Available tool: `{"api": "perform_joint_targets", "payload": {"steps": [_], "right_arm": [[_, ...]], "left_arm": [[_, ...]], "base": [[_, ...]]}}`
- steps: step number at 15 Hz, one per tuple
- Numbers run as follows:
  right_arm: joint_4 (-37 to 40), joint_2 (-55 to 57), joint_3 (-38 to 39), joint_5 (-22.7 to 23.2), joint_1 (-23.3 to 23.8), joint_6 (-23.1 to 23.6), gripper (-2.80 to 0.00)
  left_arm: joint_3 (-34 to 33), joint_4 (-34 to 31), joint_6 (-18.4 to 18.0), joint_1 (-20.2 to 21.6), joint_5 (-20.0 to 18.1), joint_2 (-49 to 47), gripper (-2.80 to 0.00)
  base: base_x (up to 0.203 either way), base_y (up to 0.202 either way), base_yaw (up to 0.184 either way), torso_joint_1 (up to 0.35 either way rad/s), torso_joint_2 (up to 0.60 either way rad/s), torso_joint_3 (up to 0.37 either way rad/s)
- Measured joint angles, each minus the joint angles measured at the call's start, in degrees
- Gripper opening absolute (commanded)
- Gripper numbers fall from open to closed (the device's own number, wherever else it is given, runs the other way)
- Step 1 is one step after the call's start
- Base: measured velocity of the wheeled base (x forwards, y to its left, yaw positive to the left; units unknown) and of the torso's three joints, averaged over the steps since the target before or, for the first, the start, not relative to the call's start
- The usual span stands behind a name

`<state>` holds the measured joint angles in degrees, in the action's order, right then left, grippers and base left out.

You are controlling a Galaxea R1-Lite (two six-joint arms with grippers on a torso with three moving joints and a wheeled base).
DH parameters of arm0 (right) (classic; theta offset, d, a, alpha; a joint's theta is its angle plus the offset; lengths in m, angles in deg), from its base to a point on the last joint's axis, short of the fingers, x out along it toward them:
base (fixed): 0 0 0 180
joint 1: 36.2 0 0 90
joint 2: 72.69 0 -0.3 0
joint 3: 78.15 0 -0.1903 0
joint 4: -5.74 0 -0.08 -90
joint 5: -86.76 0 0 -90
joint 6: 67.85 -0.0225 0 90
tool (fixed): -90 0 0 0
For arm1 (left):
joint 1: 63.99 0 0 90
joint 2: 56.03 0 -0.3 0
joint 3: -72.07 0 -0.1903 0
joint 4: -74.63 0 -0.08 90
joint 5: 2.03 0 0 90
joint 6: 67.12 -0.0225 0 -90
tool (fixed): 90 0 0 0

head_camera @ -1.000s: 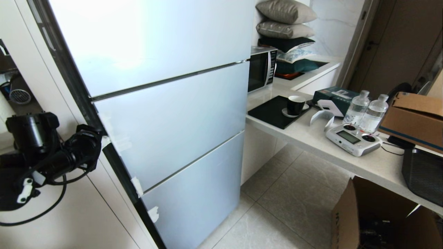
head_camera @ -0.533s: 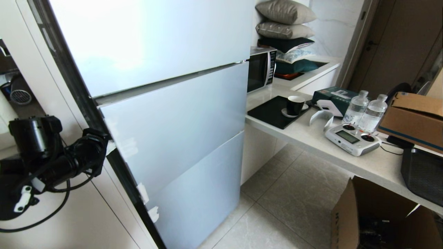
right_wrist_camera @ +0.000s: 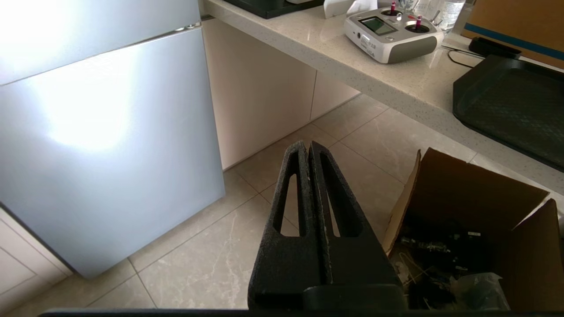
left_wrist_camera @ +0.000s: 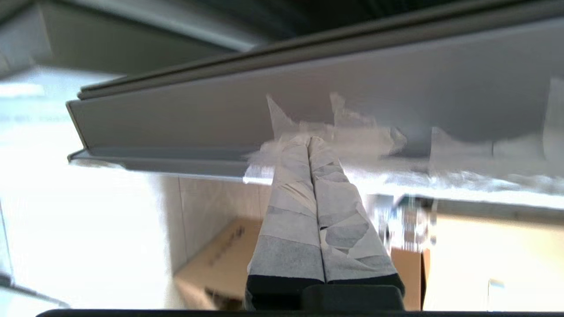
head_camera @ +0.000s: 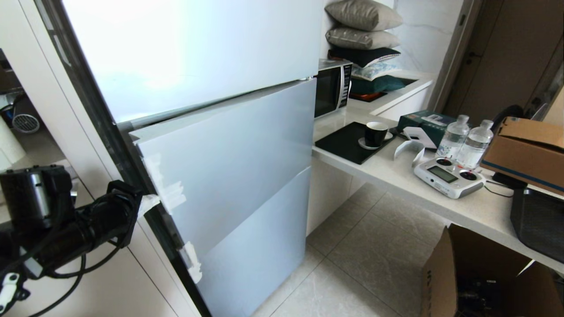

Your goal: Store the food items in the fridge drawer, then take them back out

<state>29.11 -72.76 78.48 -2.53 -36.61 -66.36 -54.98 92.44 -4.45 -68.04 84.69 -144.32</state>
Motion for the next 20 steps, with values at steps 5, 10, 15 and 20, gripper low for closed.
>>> {"api": "perform_joint_targets", "payload": {"steps": [5,10,15,20], "right_arm": [[0.0,0.0,0.0,-0.02,0.0,-0.01,-2.8],[0.0,0.0,0.0,0.0,0.0,-0.03,-2.8],[0.0,0.0,0.0,0.0,0.0,0.0,-2.8],[0.0,0.0,0.0,0.0,0.0,-0.03,-2.8]], "left_arm": [[-1.93,0.0,-0.03,-4.37,0.41,2.82,-2.8],[-4.28,0.07,-2.01,-10.39,-0.13,4.38,-2.8],[-9.19,0.07,-4.21,-16.33,-2.52,10.54,-2.8],[-11.07,-2.93,-11.75,-17.06,-4.99,24.09,-2.8]], "base": [[0.0,0.0,0.0,0.0,0.0,0.0],[0.0,0.0,0.0,0.0,0.0,0.0],[0.0,0.0,0.0,0.0,0.0,0.0],[0.0,0.0,0.0,0.0,0.0,0.0]]}}
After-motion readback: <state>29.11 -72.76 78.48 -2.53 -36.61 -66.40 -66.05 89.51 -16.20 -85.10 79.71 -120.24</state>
